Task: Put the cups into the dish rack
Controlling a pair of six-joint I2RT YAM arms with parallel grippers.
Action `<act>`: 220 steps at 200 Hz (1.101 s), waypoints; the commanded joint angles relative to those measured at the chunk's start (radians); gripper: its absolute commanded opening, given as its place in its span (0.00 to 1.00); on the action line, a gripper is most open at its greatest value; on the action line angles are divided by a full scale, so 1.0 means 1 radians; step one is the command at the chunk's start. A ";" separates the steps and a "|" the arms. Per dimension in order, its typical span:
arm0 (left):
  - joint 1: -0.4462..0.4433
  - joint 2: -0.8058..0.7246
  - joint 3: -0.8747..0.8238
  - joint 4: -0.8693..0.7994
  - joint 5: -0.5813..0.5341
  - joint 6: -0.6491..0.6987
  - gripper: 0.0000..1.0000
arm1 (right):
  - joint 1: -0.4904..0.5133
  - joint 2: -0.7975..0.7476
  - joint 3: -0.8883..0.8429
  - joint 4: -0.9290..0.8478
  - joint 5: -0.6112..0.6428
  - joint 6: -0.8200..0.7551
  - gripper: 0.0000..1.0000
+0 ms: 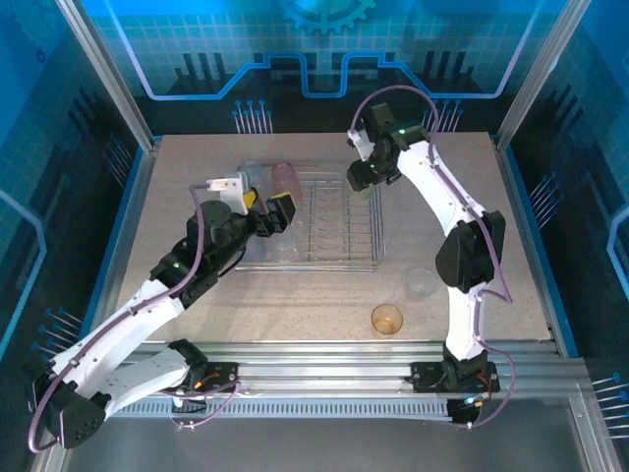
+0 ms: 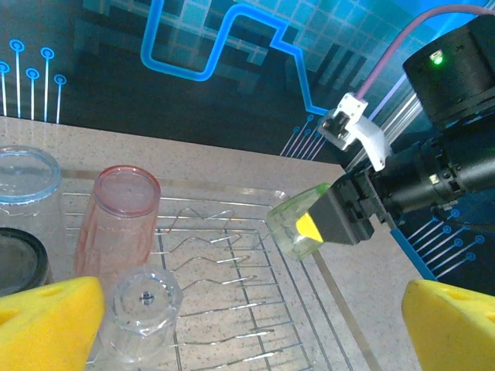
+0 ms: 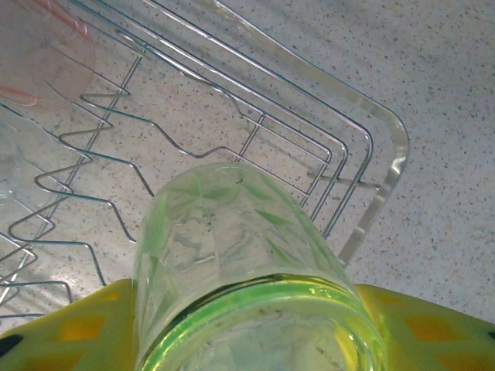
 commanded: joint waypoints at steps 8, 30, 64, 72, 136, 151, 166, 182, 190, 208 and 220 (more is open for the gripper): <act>0.001 0.031 -0.010 0.101 -0.043 0.060 0.99 | 0.018 0.070 0.077 -0.044 0.058 -0.088 0.22; 0.003 0.059 0.000 0.118 -0.034 0.073 0.99 | 0.019 0.100 0.082 -0.029 0.073 -0.118 0.21; 0.004 0.096 0.022 0.122 -0.023 0.080 0.99 | 0.014 0.128 0.075 0.006 0.053 -0.201 0.21; 0.005 0.105 0.025 0.129 -0.019 0.079 1.00 | 0.012 0.132 0.075 0.009 0.048 -0.219 0.21; 0.006 0.153 0.037 0.151 -0.017 0.072 1.00 | -0.005 0.150 0.044 0.096 0.063 -0.370 0.24; 0.006 0.164 0.043 0.155 -0.018 0.072 1.00 | -0.005 0.147 0.022 0.126 0.069 -0.405 0.25; 0.006 0.178 0.048 0.158 -0.018 0.070 0.99 | -0.006 0.144 0.005 0.143 0.068 -0.435 0.25; 0.006 0.190 0.053 0.159 -0.017 0.066 0.99 | -0.006 0.139 -0.017 0.163 0.071 -0.475 0.25; 0.006 0.195 0.055 0.161 -0.017 0.065 1.00 | -0.003 0.134 -0.033 0.175 0.077 -0.497 0.24; 0.007 0.203 0.057 0.163 -0.017 0.065 0.99 | -0.003 0.119 -0.078 0.204 0.085 -0.554 0.23; 0.006 0.205 0.058 0.165 -0.020 0.065 0.99 | -0.005 0.105 -0.109 0.227 0.080 -0.586 0.21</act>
